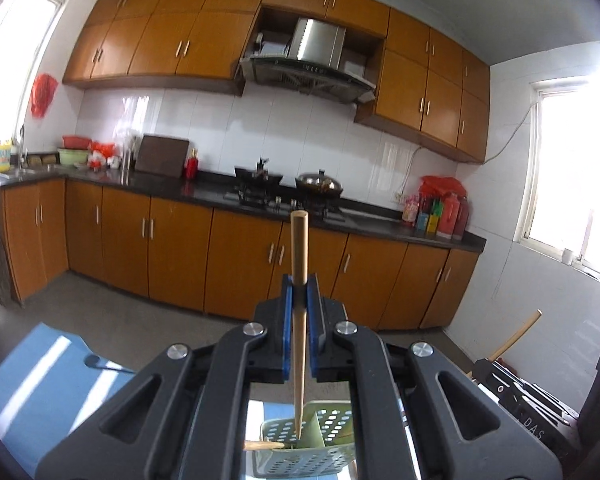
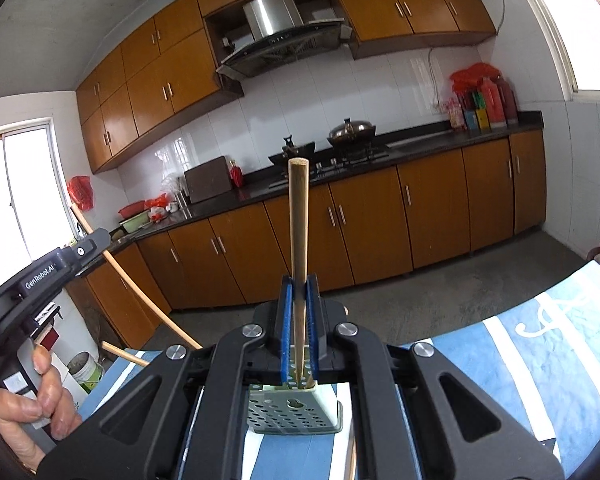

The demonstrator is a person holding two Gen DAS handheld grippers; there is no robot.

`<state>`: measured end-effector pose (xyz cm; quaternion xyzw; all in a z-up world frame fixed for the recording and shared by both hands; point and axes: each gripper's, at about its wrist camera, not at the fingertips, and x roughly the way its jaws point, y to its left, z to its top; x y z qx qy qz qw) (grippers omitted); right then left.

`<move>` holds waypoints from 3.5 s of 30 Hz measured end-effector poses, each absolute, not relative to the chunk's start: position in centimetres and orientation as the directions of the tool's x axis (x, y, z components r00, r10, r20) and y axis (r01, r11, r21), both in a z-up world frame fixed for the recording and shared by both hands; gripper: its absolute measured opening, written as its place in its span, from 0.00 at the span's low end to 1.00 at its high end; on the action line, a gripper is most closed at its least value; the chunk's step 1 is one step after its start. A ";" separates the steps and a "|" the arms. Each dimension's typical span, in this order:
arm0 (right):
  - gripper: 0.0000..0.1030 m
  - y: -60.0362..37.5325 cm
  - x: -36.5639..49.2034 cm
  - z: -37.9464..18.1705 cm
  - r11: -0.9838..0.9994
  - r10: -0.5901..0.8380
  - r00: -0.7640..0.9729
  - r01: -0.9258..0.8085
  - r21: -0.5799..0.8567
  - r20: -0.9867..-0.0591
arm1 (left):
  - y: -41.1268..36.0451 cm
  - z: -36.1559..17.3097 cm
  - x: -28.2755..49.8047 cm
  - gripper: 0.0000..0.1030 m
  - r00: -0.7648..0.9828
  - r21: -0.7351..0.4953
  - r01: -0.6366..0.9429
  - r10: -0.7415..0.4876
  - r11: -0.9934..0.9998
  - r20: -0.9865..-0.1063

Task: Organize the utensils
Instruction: 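Open both tools to drop the chopsticks into the basket, then grasp a third chopstick with the right tool while the left tool grasps another, then hold both chopsticks and begin lifting them off the cloth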

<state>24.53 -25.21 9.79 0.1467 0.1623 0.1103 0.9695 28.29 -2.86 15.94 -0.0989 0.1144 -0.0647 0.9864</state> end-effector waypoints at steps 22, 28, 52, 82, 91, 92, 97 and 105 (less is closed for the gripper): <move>0.19 -27.9 19.6 10.8 0.939 0.213 0.933 -0.114 0.324 -0.291 | 2.2 15.6 23.5 0.25 0.953 -0.217 0.078 -0.137 0.973 -0.271; 0.21 -30.3 17.7 7.1 0.955 0.122 0.906 0.003 0.297 -0.404 | 6.0 12.7 19.2 0.30 0.940 -0.203 0.035 -0.101 0.979 -0.327; 0.13 -24.5 20.8 -9.8 0.978 0.175 0.612 -0.016 0.209 -0.771 | 9.8 -4.0 19.2 0.32 0.717 -0.115 -0.103 -0.006 0.988 -0.697; 0.08 -30.3 20.9 -10.3 0.975 -0.019 0.633 0.185 0.127 -0.774 | 2.8 -9.2 20.8 0.19 0.606 -0.064 0.056 -0.085 0.996 -0.791; 0.08 -29.4 20.9 -10.3 0.982 0.025 0.641 0.126 0.137 -0.768 | 5.2 -9.1 22.5 0.08 0.622 -0.008 -0.023 0.008 1.000 -0.783; 0.08 -29.2 20.9 -10.3 0.984 0.029 0.642 0.118 0.136 -0.766 | 5.8 -9.1 22.9 0.08 0.621 -0.003 -0.041 0.023 0.999 -0.784; 0.08 -28.3 20.9 -10.3 0.991 0.016 0.653 0.091 0.100 -0.757 | 7.5 -9.1 23.9 0.09 0.626 -0.003 -0.061 0.036 0.998 -0.779; 0.08 -28.0 20.7 -10.4 0.992 0.005 0.664 0.088 0.086 -0.748 | 7.6 -9.1 24.0 0.10 0.629 -0.019 -0.061 0.024 0.998 -0.777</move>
